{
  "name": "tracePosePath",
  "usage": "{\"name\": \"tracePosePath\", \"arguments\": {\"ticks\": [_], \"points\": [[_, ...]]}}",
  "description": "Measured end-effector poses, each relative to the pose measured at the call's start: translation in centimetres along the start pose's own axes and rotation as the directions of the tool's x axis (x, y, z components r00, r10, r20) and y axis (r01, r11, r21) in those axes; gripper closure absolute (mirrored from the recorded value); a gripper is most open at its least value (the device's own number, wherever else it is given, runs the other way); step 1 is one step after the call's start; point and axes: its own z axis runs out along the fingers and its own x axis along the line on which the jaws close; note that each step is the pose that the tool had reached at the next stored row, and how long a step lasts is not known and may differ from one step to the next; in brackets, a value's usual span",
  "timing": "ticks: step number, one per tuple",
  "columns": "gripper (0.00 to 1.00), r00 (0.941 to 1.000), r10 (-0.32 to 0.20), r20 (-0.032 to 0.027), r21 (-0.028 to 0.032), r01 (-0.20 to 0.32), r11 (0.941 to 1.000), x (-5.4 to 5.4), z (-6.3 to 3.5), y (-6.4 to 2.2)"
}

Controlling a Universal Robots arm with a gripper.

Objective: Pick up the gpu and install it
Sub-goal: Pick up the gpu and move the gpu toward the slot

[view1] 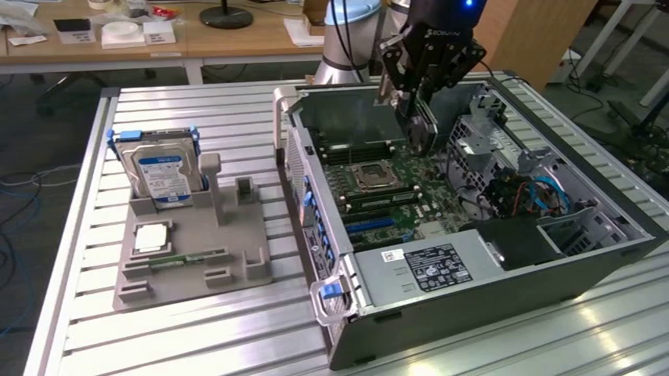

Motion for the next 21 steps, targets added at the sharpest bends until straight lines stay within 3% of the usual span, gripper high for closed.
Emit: {"name": "tracePosePath", "arguments": {"ticks": [21], "points": [[0.73,1.0000,0.000,0.0000,-0.0001,0.000,1.0000,-1.5,0.05,0.14]]}}
